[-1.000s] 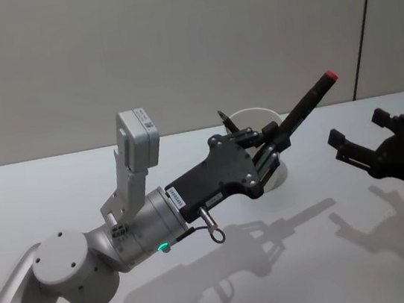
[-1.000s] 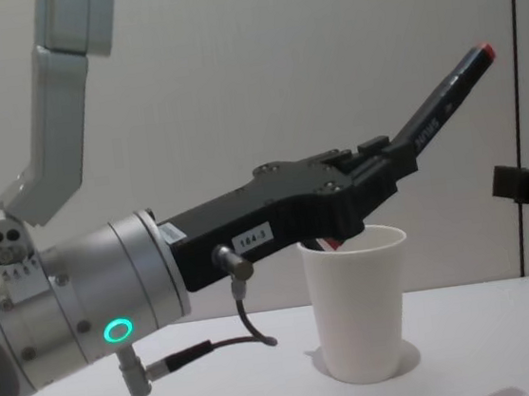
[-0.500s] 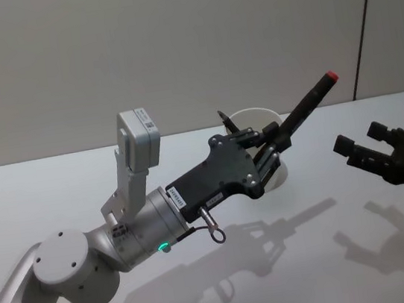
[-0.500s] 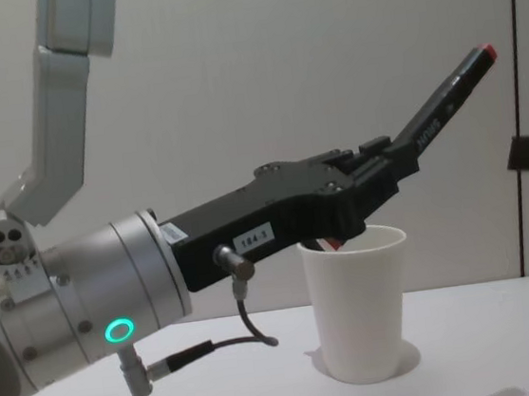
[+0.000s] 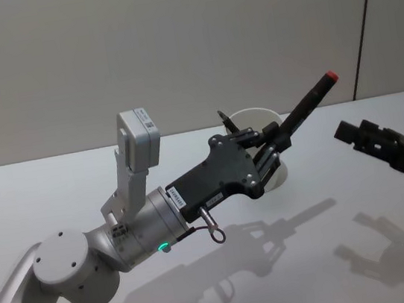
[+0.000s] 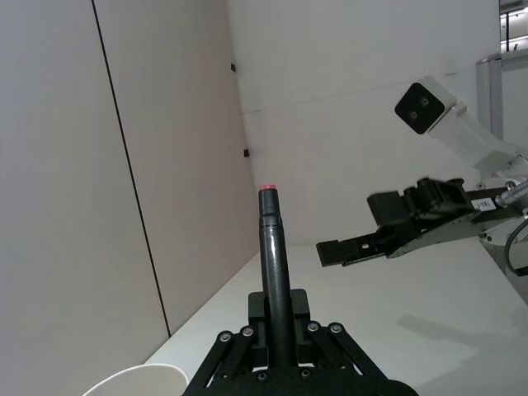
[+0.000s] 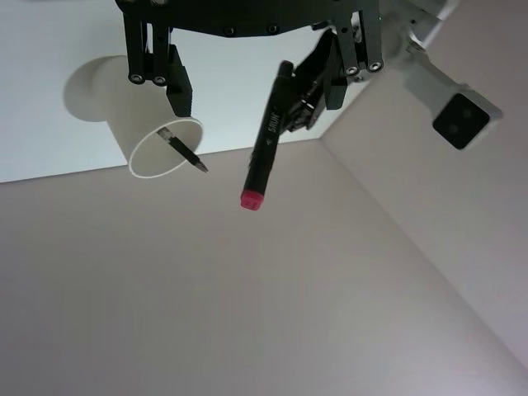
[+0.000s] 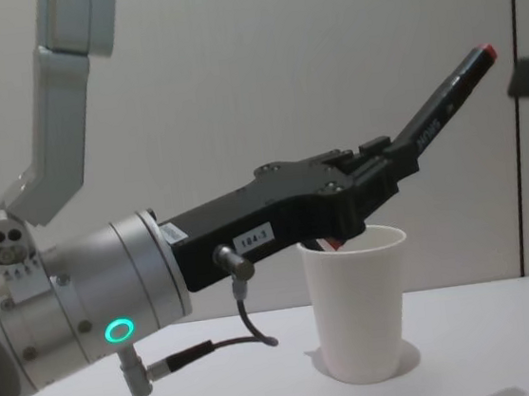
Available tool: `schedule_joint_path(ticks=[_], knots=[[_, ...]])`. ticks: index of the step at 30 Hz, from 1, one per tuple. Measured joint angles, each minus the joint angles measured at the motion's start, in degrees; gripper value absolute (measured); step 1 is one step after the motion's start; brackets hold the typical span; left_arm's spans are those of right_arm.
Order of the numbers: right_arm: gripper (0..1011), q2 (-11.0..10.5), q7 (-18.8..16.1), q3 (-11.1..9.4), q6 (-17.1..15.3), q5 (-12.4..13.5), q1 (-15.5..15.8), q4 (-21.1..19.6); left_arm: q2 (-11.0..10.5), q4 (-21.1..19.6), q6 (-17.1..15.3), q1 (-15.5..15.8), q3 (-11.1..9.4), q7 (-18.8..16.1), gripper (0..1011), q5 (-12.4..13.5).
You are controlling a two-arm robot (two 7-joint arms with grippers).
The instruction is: Place the pen into the pen holder.
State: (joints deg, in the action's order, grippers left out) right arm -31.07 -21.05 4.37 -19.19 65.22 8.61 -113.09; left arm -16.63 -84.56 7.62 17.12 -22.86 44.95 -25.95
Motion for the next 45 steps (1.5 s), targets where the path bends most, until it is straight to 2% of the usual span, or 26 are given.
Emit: schedule_joint_path(ticks=[5,6,9,19,29,45], knots=[[1001,0.7,1.2,0.2,-0.8,4.6,-0.5,-0.2,0.0,0.0,0.0,0.0,0.0,0.0,174,0.0],[1001,0.7,1.2,0.2,-0.8,4.6,-0.5,-0.2,0.0,0.0,0.0,0.0,0.0,0.0,174,0.0],[1001,1.5,2.7,0.6,-0.9,6.9,-0.9,-0.4,0.0,0.0,0.0,0.0,0.0,0.0,174,0.0],[1001,3.5,7.3,2.2,-0.5,9.4,-2.1,-0.8,0.0,0.0,0.0,0.0,0.0,0.0,174,0.0],[1001,5.2,10.3,4.0,0.1,9.1,-3.4,-0.8,0.0,0.0,0.0,0.0,0.0,0.0,174,0.0],[1001,8.3,15.0,7.2,1.9,5.0,-6.0,-0.1,0.0,0.0,0.0,0.0,0.0,0.0,174,0.0]])
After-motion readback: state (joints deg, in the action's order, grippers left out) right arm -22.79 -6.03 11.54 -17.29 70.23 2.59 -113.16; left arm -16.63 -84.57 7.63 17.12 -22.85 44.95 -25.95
